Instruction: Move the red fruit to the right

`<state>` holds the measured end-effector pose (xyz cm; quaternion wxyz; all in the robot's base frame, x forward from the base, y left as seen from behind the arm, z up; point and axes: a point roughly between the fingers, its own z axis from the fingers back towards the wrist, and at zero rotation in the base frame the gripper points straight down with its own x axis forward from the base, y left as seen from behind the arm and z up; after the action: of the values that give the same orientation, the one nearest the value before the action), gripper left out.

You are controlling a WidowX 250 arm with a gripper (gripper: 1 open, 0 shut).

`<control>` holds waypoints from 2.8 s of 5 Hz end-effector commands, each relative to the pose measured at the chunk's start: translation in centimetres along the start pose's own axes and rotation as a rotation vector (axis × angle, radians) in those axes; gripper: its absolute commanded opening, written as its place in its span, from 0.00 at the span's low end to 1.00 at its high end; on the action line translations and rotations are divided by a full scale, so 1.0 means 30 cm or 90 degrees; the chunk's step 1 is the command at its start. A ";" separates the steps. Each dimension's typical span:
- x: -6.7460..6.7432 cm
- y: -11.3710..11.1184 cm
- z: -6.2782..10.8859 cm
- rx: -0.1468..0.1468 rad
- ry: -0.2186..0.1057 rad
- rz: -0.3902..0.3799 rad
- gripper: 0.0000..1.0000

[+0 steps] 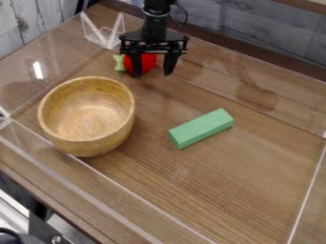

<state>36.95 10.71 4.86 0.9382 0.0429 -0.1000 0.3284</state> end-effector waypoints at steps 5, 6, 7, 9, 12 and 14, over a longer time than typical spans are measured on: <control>0.007 0.028 0.042 -0.021 -0.026 -0.038 0.00; -0.010 0.016 0.044 -0.017 -0.025 -0.018 0.00; -0.022 -0.002 0.044 -0.030 -0.026 -0.053 0.00; -0.019 0.025 0.065 -0.020 -0.028 0.034 0.00; -0.023 0.033 0.162 -0.052 -0.028 -0.013 1.00; -0.018 0.084 0.162 -0.058 -0.028 -0.020 1.00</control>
<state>33.87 10.97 6.38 0.9478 0.0067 -0.0897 0.3060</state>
